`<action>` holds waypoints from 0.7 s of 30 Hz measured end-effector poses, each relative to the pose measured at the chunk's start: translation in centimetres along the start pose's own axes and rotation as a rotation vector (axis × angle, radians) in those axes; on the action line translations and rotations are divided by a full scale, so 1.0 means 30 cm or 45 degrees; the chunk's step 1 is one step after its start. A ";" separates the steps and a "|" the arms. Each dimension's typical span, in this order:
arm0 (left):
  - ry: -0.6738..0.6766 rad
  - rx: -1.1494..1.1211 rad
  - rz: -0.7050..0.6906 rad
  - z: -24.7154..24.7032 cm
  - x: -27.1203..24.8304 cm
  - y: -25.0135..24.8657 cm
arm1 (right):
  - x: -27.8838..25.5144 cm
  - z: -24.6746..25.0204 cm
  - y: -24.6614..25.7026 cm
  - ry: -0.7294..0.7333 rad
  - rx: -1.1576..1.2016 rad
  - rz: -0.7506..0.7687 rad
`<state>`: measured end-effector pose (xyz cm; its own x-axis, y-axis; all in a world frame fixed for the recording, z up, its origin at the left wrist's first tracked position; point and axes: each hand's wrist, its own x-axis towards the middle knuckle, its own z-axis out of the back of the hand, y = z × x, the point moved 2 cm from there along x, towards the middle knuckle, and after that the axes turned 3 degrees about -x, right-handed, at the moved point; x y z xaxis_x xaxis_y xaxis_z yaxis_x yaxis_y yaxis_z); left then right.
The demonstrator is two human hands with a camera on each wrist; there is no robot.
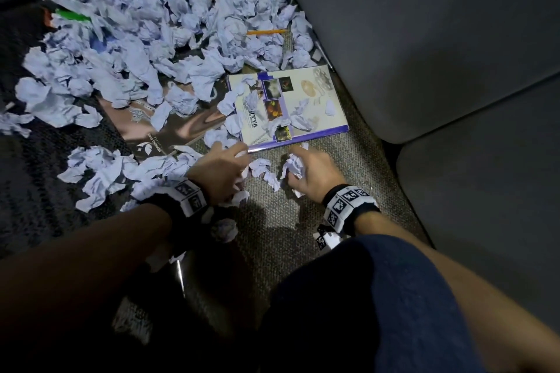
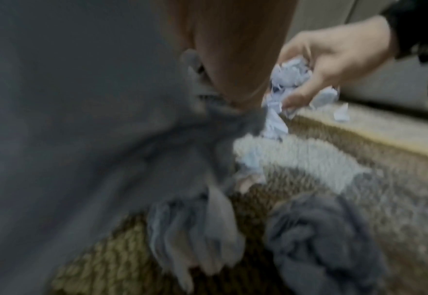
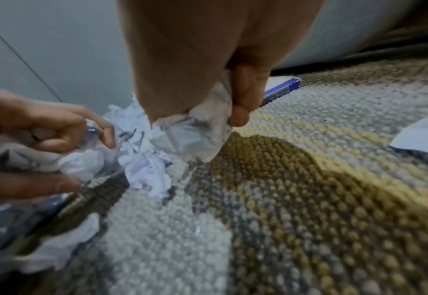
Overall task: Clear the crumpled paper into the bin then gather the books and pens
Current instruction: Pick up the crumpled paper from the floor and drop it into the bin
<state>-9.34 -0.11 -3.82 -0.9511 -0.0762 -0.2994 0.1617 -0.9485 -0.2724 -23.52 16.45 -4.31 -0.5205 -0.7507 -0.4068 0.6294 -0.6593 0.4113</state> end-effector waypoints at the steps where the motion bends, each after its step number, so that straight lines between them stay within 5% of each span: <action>1: -0.100 -0.111 0.018 0.029 -0.015 0.006 | -0.001 0.002 0.006 -0.035 0.026 0.031; 5: -0.391 -0.302 0.026 0.115 -0.107 0.071 | 0.022 0.017 0.087 -0.082 -0.041 0.169; 8: -0.463 -0.307 0.132 0.144 -0.177 0.127 | 0.064 -0.014 0.167 0.114 -0.302 0.216; 11: -0.352 -0.342 0.249 0.138 -0.224 0.167 | 0.082 -0.064 0.209 0.290 -0.489 0.155; 21: 0.391 -0.014 0.589 0.048 -0.270 0.315 | 0.087 -0.102 0.248 0.295 -0.585 0.090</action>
<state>-0.49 -8.92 -2.64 -0.6601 -0.3889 -0.6426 0.5484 -0.8342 -0.0585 -18.43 9.72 -4.81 -0.3589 -0.7295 -0.5822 0.8740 -0.4816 0.0647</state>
